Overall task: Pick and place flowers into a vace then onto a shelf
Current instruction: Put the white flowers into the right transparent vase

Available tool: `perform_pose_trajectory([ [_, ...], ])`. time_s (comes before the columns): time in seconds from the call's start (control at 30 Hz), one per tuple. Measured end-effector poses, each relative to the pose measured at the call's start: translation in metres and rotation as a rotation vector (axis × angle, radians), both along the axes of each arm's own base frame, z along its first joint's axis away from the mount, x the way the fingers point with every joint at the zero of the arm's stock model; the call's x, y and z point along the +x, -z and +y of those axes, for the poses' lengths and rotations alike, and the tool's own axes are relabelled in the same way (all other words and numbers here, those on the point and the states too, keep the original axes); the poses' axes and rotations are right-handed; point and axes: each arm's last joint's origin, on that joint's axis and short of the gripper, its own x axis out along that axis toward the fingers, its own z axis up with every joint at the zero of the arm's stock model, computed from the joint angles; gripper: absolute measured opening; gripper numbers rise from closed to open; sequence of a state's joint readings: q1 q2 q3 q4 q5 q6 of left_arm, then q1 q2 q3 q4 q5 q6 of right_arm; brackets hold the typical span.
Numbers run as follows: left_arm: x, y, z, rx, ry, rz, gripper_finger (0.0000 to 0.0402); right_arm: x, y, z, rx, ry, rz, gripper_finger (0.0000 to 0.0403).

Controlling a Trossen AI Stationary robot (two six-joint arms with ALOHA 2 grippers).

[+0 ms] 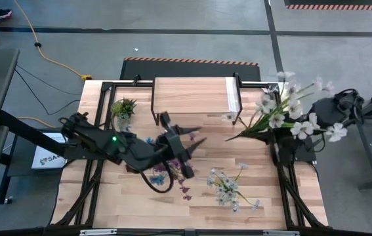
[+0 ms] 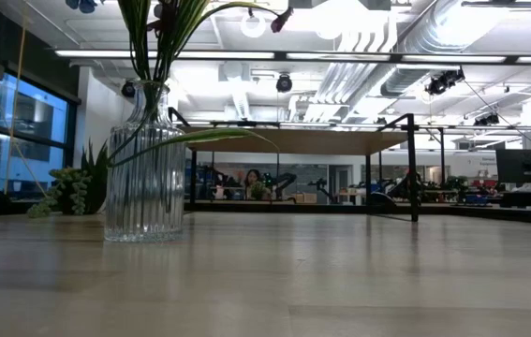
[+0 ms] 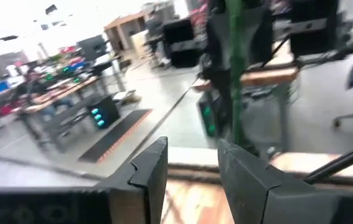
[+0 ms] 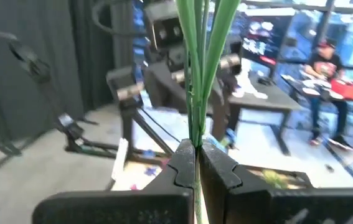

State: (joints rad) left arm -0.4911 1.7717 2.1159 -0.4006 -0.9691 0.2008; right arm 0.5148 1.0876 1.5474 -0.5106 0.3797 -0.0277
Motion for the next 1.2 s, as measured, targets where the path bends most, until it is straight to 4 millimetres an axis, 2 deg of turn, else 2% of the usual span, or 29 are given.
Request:
perform_pose_trajectory([
  [0.33, -0.028, 0.005, 0.015, -0.115, -0.037, 0.103, 0.0175, -0.032, -0.007, -0.016, 0.017, 0.06, 0.199, 0.0],
  [0.57, -0.032, 0.016, 0.017, -0.192, -0.044, 0.163, 0.0175, -0.049, -0.003, -0.017, 0.066, 0.057, 0.315, 0.0],
  [1.0, -0.035, 0.022, 0.017, -0.225, -0.029, 0.21, 0.0175, -0.056, 0.017, 0.016, 0.055, -0.039, 0.367, 0.0],
  [1.2, -0.035, 0.023, 0.018, -0.228, -0.032, 0.214, 0.0175, -0.062, 0.021, 0.041, 0.08, -0.086, 0.342, 0.0],
])
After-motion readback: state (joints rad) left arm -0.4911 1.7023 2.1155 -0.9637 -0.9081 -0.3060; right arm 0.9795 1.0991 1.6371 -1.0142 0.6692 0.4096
